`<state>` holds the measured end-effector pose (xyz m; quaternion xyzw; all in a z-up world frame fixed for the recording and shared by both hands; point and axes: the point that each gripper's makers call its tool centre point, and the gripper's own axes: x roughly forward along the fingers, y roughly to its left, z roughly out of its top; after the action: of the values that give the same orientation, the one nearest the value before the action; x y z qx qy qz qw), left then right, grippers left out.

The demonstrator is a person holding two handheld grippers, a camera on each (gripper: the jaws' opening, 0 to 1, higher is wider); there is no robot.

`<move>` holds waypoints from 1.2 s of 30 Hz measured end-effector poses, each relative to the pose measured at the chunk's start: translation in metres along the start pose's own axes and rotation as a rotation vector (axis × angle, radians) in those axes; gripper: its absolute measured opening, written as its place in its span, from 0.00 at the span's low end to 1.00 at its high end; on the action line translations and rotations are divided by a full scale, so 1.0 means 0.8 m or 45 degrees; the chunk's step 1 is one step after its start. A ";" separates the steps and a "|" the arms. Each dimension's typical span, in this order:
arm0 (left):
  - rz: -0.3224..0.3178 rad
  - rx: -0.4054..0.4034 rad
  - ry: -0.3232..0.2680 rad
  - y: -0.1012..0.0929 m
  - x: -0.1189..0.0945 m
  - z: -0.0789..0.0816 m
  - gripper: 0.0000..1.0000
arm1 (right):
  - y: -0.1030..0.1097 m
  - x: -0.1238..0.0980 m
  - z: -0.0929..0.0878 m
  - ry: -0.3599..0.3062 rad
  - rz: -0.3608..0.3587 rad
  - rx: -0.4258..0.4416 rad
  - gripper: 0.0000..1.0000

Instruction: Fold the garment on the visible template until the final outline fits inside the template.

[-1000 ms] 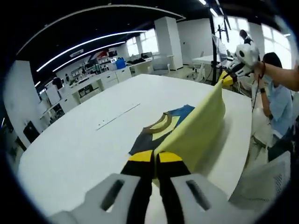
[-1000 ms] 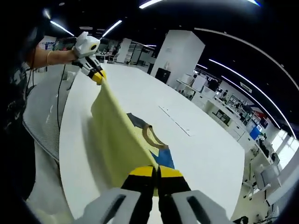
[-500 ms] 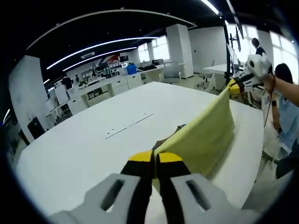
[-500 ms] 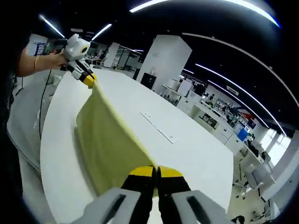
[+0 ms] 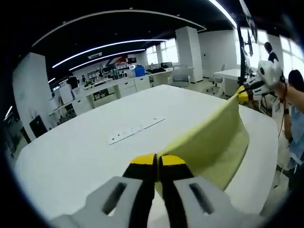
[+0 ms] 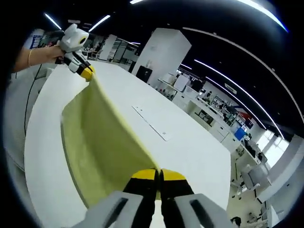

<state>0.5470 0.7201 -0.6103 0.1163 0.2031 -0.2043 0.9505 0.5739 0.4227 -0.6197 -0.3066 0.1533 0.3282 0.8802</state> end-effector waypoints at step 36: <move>0.017 -0.233 0.337 0.026 0.107 -0.145 0.01 | 0.035 0.145 -0.095 0.309 0.179 0.114 0.00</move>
<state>0.5880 0.7448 -0.7475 0.0565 0.3435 -0.1615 0.9234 0.6358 0.4468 -0.7448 -0.2931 0.2942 0.3424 0.8428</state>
